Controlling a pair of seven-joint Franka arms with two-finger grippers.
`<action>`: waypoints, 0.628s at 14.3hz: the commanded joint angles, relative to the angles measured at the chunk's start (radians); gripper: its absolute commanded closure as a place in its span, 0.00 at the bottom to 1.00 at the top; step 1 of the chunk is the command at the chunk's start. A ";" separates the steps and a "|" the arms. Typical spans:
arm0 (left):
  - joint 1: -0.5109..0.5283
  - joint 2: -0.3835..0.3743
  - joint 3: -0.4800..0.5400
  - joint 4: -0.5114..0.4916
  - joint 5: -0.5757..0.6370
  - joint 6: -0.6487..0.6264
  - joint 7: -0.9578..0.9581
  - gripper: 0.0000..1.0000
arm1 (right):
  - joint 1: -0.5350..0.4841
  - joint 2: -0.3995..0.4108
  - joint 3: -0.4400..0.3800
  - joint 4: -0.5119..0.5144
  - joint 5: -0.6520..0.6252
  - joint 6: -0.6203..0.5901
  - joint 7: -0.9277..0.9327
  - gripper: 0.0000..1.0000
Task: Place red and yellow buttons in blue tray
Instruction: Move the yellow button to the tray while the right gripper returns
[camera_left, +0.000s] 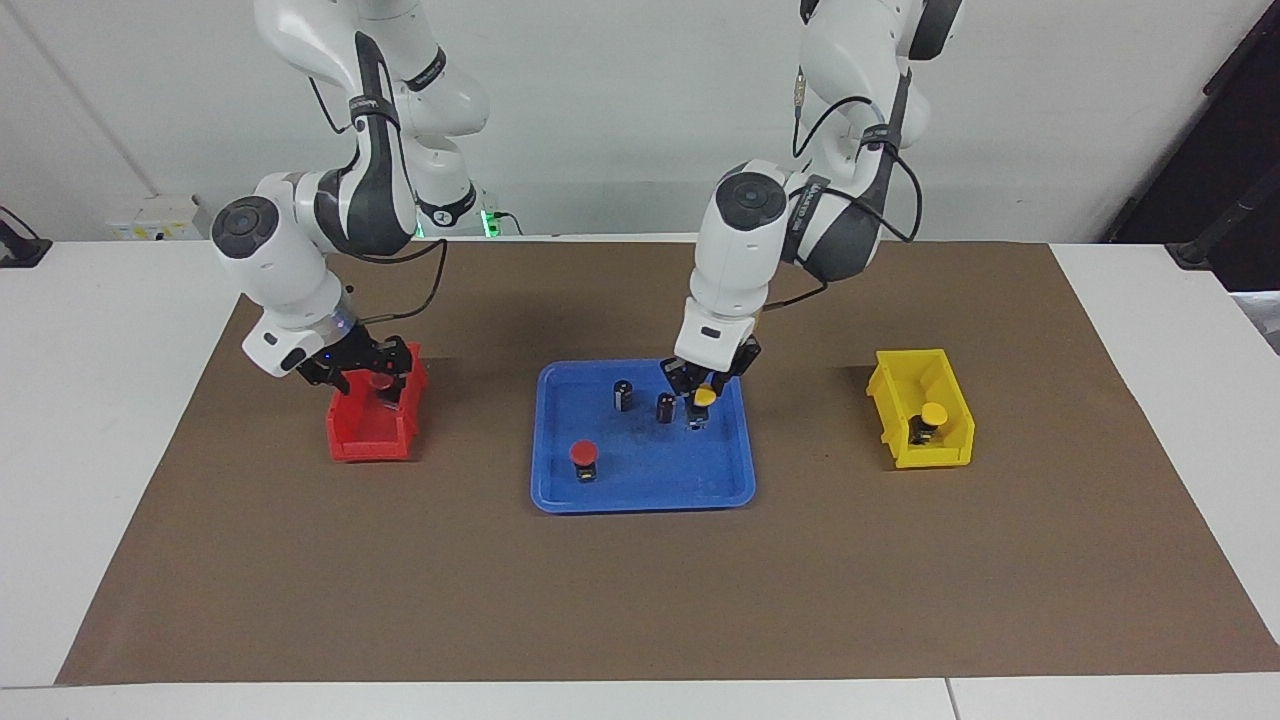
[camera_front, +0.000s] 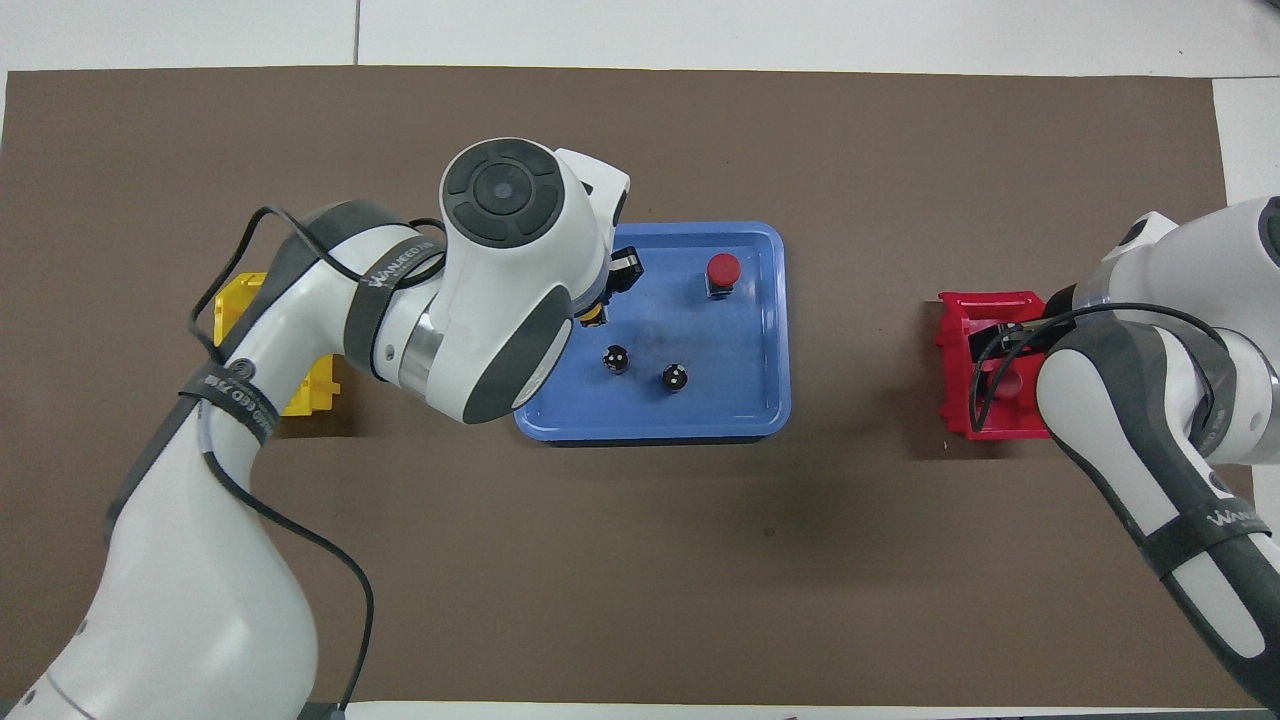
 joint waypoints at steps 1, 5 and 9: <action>-0.019 0.072 0.018 0.075 0.014 0.002 -0.016 0.98 | -0.020 -0.043 0.014 -0.067 -0.005 0.029 -0.021 0.25; -0.017 0.121 0.020 0.095 0.015 0.036 -0.015 0.98 | -0.031 -0.052 0.014 -0.090 -0.005 0.031 -0.034 0.27; -0.013 0.141 0.023 0.112 0.018 0.039 -0.001 0.98 | -0.062 -0.054 0.014 -0.119 -0.005 0.055 -0.087 0.27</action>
